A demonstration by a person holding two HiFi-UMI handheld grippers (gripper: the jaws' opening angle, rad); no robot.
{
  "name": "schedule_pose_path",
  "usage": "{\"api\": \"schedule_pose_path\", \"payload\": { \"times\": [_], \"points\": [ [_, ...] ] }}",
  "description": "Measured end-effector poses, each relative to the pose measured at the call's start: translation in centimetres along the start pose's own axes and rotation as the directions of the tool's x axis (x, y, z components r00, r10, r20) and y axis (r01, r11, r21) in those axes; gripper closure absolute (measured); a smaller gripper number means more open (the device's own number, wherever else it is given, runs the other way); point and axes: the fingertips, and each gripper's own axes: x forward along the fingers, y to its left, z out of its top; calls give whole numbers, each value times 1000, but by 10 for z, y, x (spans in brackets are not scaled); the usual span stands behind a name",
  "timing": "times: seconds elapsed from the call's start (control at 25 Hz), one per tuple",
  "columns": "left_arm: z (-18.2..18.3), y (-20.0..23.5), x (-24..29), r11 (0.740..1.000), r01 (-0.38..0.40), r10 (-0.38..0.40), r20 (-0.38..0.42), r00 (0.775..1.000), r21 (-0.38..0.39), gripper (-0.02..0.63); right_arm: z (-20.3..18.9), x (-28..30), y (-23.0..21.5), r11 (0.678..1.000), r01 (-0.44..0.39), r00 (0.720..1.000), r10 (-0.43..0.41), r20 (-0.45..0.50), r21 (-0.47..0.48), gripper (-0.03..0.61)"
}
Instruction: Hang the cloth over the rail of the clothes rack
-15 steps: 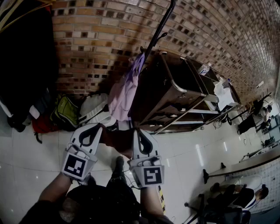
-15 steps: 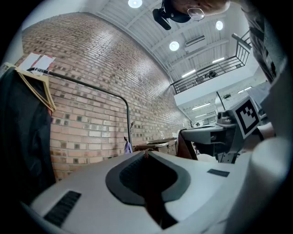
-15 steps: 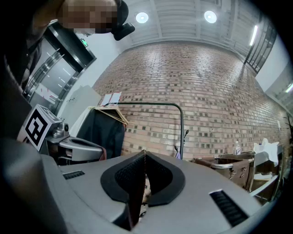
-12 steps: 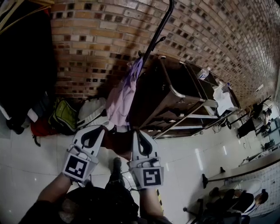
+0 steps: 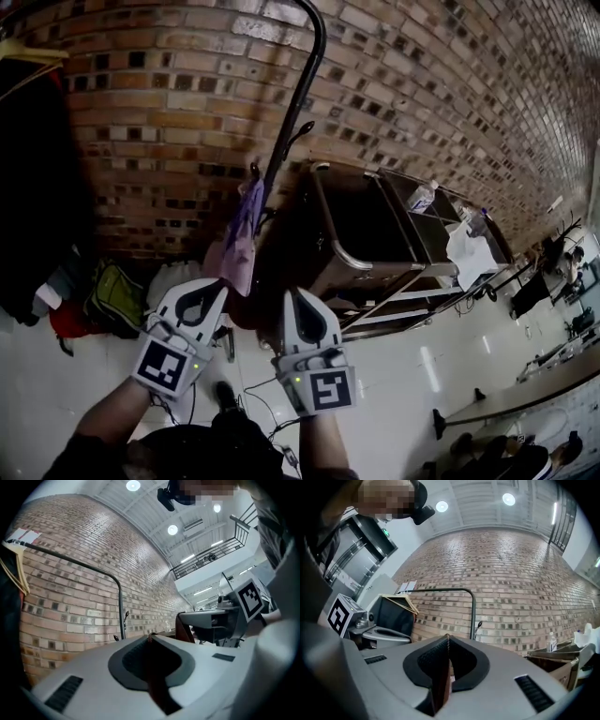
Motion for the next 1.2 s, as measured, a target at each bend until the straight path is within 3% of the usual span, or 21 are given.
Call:
{"api": "schedule_pose_path", "payload": {
  "times": [0.48, 0.64, 0.88, 1.2],
  "points": [
    [45, 33, 171, 1000, 11, -12, 70, 997, 16, 600, 19, 112, -124, 999, -40, 999, 40, 27, -1, 568],
    [73, 46, 223, 999, 17, -22, 116, 993, 43, 600, 37, 149, -166, 997, -70, 994, 68, 88, 30, 568],
    [133, 61, 291, 992, 11, -40, 227, 973, 129, 598, 80, 192, -223, 995, -94, 979, 96, 180, -16, 569],
    [187, 74, 354, 987, 37, -86, 320, 943, 157, 598, 111, 232, -274, 997, -76, 971, 78, 227, -17, 569]
  ]
}}
